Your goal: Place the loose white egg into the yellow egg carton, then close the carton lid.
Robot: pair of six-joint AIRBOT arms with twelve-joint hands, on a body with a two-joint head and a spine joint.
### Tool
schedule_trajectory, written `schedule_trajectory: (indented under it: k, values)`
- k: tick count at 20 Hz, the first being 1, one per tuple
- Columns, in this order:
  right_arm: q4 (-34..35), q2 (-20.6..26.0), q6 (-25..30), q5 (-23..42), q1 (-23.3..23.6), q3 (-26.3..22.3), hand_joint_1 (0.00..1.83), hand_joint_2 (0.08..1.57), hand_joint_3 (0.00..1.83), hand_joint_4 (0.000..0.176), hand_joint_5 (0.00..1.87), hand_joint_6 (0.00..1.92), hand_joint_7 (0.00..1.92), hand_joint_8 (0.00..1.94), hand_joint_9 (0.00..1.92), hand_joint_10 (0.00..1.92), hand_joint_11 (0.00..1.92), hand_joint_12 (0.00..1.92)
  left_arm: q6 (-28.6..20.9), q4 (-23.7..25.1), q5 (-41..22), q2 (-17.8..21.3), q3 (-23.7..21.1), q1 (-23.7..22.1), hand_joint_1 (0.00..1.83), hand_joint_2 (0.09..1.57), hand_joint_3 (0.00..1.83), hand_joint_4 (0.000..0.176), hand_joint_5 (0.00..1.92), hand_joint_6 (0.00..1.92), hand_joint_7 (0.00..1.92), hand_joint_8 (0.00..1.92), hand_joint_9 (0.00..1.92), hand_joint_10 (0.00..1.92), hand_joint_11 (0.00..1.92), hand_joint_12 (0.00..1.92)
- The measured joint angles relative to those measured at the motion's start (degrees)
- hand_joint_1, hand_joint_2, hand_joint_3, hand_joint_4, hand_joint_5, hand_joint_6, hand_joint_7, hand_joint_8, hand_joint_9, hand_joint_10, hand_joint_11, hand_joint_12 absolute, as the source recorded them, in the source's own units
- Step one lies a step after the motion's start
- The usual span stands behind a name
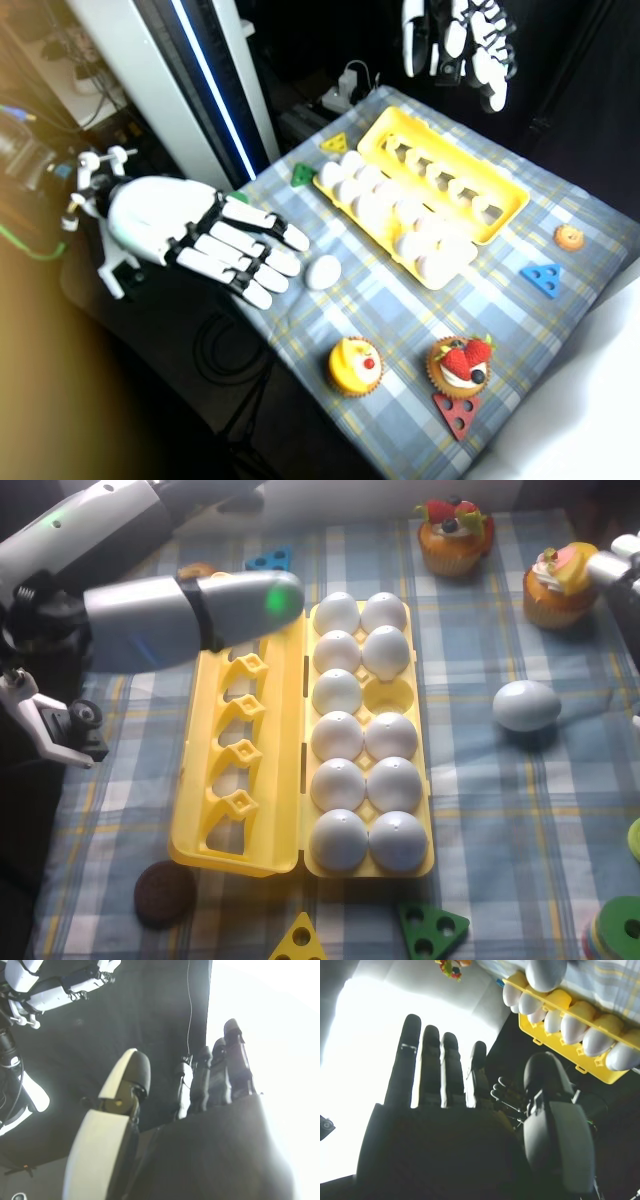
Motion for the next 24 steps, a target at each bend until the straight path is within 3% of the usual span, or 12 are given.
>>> schedule_trajectory:
  k: [1,3,5,8,10,11,13,15,18,19,22,24]
  values:
    - [0.3,-0.4,0.1,0.2,0.0,0.1,0.82,1.19,0.01,0.000,0.00,0.00,0.00,0.00,0.00,0.00,0.03,0.02,0.0,-0.1,-0.2,-0.4,0.1,0.2,0.24,1.31,0.00,0.000,0.10,0.00,0.10,0.00,0.08,0.03,0.00,0.64]
    - [0.2,-0.6,0.3,0.1,0.0,0.2,0.80,1.20,0.00,0.000,0.00,0.00,0.00,0.00,0.03,0.01,0.00,0.67,-0.2,0.1,0.0,-0.3,0.2,0.3,0.27,1.29,0.00,0.000,0.10,0.00,0.09,0.00,0.09,0.02,0.00,0.81]
    - [0.0,-1.1,1.0,0.0,0.0,0.8,0.79,1.21,0.00,0.000,0.00,0.00,0.00,0.00,0.08,0.04,0.00,1.06,-0.3,-0.1,-0.3,-0.3,0.3,0.3,0.26,1.29,0.00,0.000,0.10,0.00,0.09,0.00,0.10,0.02,0.00,0.95]
    - [-0.4,-2.5,5.0,-1.2,0.0,3.1,0.88,1.18,0.00,0.000,0.00,0.00,0.05,0.00,0.10,0.25,0.00,1.35,-0.3,-0.1,-0.3,-0.3,0.4,0.3,0.25,1.28,0.00,0.000,0.09,0.00,0.07,0.00,0.09,0.00,0.00,0.75]
    - [-0.3,-3.5,6.2,-2.8,0.0,4.1,0.93,1.18,0.00,0.000,0.00,0.00,0.10,0.01,0.01,0.55,0.00,1.43,-0.3,-0.3,-0.3,-0.3,0.5,0.3,0.28,1.29,0.00,0.000,0.09,0.00,0.07,0.00,0.09,0.00,0.00,0.73]
    - [-0.3,-4.1,6.3,-3.5,0.2,4.7,0.93,1.18,0.00,0.000,0.00,0.00,0.10,0.01,0.00,0.56,0.00,1.38,-0.3,-0.3,-0.3,-0.3,0.5,0.3,0.28,1.29,0.00,0.000,0.09,0.00,0.06,0.00,0.08,0.00,0.00,0.74]
    - [-0.5,-5.3,6.4,-5.4,2.0,5.6,0.97,1.17,0.00,0.008,0.00,0.00,0.07,0.01,0.00,0.53,0.00,1.53,-0.3,-0.3,-0.4,-0.4,0.5,0.4,0.29,1.29,0.00,0.000,0.06,0.00,0.04,0.00,0.07,0.00,0.00,0.67]
    - [-1.1,-6.5,6.5,-6.5,3.5,6.8,0.92,1.16,0.00,0.001,0.00,0.00,0.10,0.01,0.00,0.54,0.00,1.44,-0.3,-0.5,-0.5,-0.4,0.5,0.9,0.33,1.29,0.00,0.000,0.08,0.00,0.06,0.00,0.08,0.00,0.00,0.62]
    - [-1.8,-8.7,6.6,-10.0,5.8,8.5,0.94,1.16,0.00,0.000,0.00,0.00,0.07,0.01,0.00,0.44,0.00,1.51,-0.3,-0.9,-0.3,-0.3,0.6,1.1,0.29,1.30,0.00,0.000,0.09,0.00,0.07,0.00,0.09,0.00,0.00,0.78]
    - [-1.9,-9.2,6.6,-10.8,6.4,8.9,0.92,1.16,0.00,0.000,0.00,0.00,0.07,0.01,0.00,0.40,0.00,1.49,-0.3,-1.1,-0.3,-0.4,0.6,1.1,0.30,1.30,0.00,0.000,0.09,0.00,0.07,0.00,0.09,0.00,0.00,0.79]
    - [-2.6,-11.1,6.6,-13.9,8.3,10.4,0.88,1.17,0.00,0.000,0.00,0.00,0.11,0.00,0.00,0.22,0.00,1.01,-0.3,-1.1,-0.4,-0.4,0.6,1.4,0.30,1.29,0.00,0.000,0.09,0.00,0.08,0.00,0.11,0.01,0.00,0.78]
    - [-2.8,-12.0,6.7,-15.4,9.0,11.4,0.83,1.18,0.00,0.000,0.03,0.01,0.14,0.01,0.00,0.36,0.00,1.08,-0.3,-1.2,-0.4,-0.3,0.7,1.5,0.24,1.31,0.00,0.000,0.09,0.00,0.08,0.00,0.10,0.00,0.00,0.73]
